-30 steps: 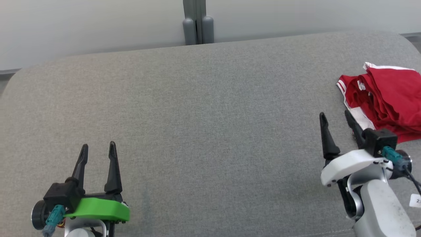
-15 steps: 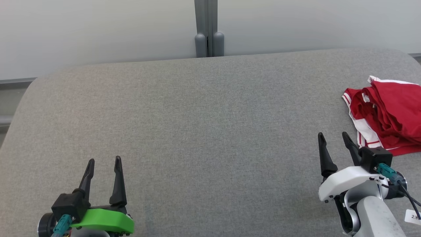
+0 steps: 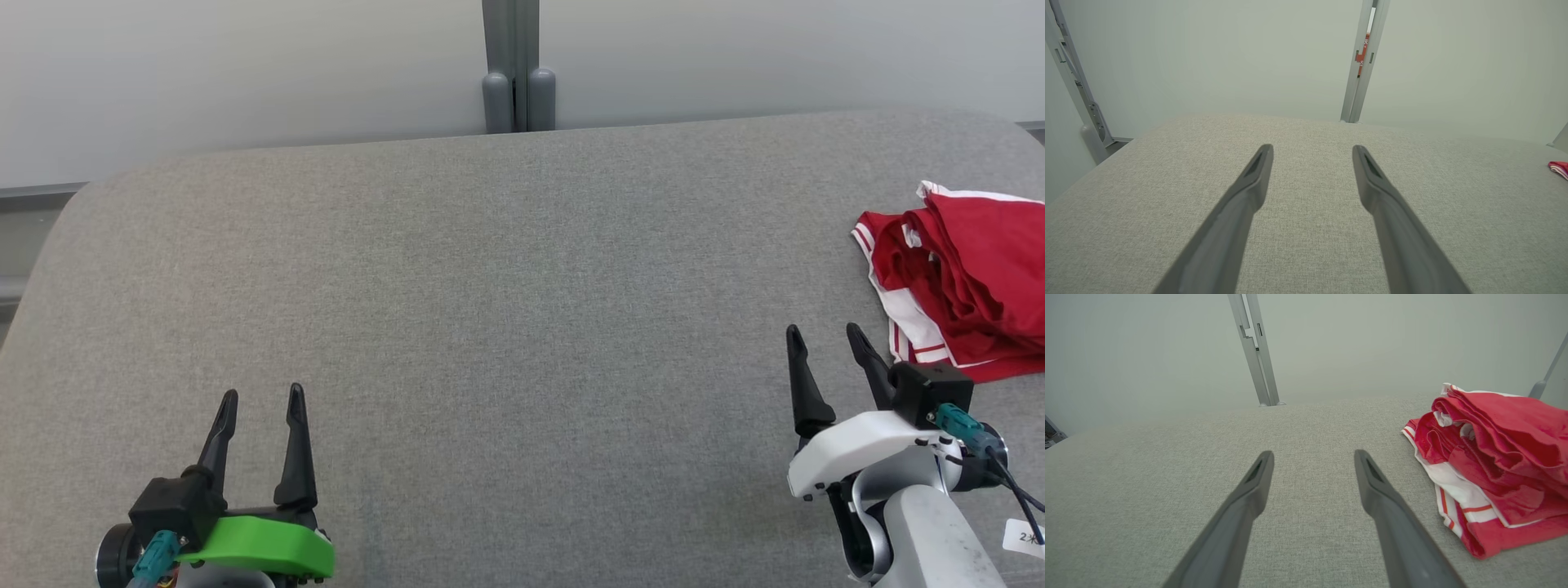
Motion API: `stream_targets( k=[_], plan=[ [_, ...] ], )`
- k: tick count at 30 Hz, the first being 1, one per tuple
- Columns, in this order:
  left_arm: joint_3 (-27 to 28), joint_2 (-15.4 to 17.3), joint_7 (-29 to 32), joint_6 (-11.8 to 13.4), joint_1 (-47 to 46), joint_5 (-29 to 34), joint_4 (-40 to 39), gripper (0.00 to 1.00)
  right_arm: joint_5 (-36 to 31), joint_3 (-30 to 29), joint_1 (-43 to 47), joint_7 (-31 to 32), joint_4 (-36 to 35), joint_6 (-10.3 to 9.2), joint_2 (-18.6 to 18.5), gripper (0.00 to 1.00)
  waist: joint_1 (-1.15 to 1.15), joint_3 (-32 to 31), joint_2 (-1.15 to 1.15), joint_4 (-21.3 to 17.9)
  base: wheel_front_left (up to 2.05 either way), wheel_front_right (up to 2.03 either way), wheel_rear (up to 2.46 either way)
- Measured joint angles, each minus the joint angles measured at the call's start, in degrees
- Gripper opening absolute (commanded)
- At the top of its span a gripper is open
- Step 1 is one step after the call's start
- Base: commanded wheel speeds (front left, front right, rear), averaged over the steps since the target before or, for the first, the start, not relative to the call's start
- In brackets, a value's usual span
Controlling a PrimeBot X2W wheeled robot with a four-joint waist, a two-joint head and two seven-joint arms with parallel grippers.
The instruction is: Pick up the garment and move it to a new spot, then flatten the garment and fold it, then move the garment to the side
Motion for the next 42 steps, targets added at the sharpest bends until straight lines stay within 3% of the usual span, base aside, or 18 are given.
stream_targets(
  k=[2, 3, 10, 42],
  plan=[
    [0.01, 0.00, 0.00, -0.01, 0.01, -0.10, -0.09, 1.00, 0.04, 0.12, 0.00, 0.00, 0.00, 0.00, 0.01, 1.00, 0.00, 0.10, 0.00, 0.05, 0.00, 0.00, 0.00],
    [-0.07, 0.00, 0.01, -0.14, 0.01, -0.20, -0.20, 0.00, 0.04, 0.15, 0.00, 0.00, 0.01, 0.00, 0.02, 0.00, 0.00, 0.14, 0.00, 0.09, 0.00, 0.00, 0.00],
    [-0.25, -0.41, 0.52, -0.15, 0.70, -1.42, 3.57, 0.00, 1.00, 0.01, 2.69, 0.89, 3.77, 0.00, 0.75, 0.00, 0.00, 0.13, 0.00, 0.07, 0.00, 0.00, 0.00],
    [2.57, -0.42, 8.59, -0.51, -0.29, -30.88, 3.23, 0.00, 32.52, -1.41, 3.29, 6.67, -0.14, 0.00, 0.64, 0.00, 0.00, -0.48, 0.00, -0.31, 0.00, 0.00, 0.00]
  ],
)
